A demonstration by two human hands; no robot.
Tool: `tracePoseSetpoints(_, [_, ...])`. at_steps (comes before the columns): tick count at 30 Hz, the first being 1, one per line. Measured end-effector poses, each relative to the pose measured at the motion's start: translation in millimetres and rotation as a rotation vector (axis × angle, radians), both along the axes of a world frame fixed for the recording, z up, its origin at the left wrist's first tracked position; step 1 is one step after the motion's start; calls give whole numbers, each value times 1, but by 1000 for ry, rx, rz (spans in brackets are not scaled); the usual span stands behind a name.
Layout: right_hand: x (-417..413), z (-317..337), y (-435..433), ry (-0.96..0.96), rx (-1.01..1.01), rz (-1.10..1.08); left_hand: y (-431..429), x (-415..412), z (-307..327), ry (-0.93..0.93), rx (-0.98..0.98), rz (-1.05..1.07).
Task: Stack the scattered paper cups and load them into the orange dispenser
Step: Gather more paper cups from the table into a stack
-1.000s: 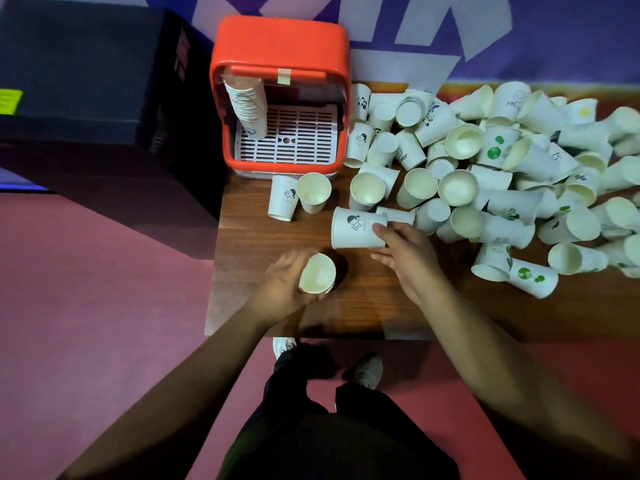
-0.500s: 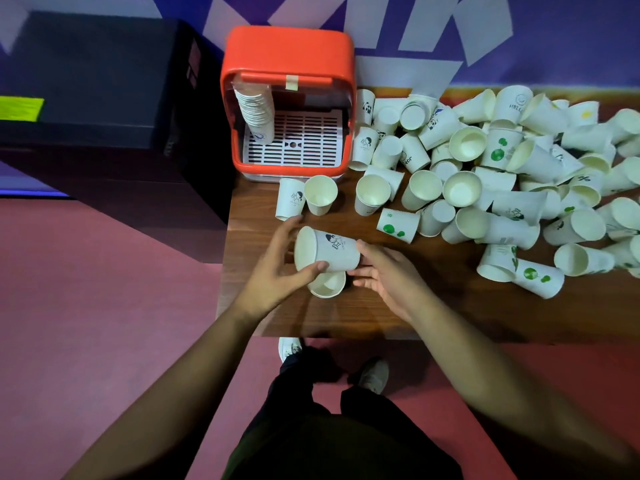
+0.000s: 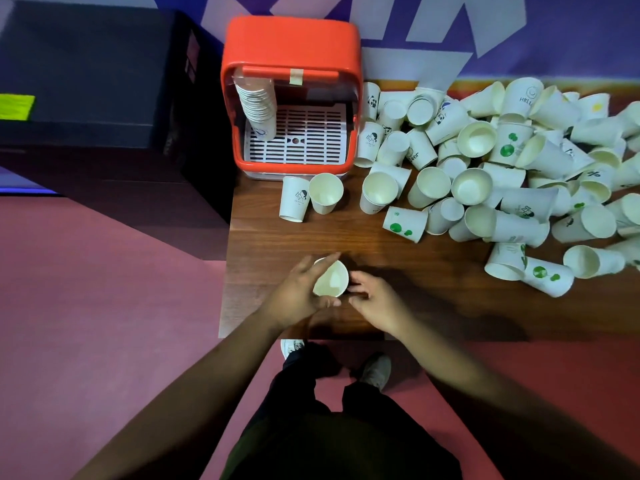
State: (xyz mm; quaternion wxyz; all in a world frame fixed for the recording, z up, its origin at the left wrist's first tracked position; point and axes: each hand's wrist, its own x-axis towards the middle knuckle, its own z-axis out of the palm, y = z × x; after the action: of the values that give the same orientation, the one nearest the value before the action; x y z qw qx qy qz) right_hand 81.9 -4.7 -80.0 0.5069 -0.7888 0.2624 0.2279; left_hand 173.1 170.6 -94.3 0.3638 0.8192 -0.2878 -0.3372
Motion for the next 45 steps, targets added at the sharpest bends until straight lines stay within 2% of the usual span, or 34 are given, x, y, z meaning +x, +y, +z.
tracePoseSetpoints(5, [14,-15,4,-75,-2,-103,-2,17,2,43,-42,173])
tracePoseSetpoints(9, [41,-13,7,-97,-31,-121,-8,41,-1,26,-56,175])
tracePoseSetpoints(14, [58,-17,-14,-60,-164,-39,-3,64,8,15,18,14])
tracePoseSetpoints(17, [71,-10,-34,-67,-255,-24,7,83,3,70,-15,236])
tracePoseSetpoints(20, [94,-2,-41,-121,-335,30,10,117,-12,24,92,409])
tracePoseSetpoints(22, [113,1,-39,-168,-384,67,5,142,-21,-4,135,427])
tracePoseSetpoints(26, [143,0,-32,-259,-466,136,-19,175,-29,88,160,431])
tracePoseSetpoints(29, [152,-10,-29,-231,-587,251,-34,186,-43,160,97,425])
tracePoseSetpoints(33, [152,-16,-31,-244,-649,245,-47,184,-46,130,105,398])
tracePoseSetpoints(36, [146,-7,-34,-349,-624,152,-43,180,-45,128,78,389])
tracePoseSetpoints(41, [129,30,-40,-487,-380,-173,-14,163,-28,194,-73,492])
tracePoseSetpoints(45, [106,55,-38,-576,-288,-239,0,149,-9,244,-204,583])
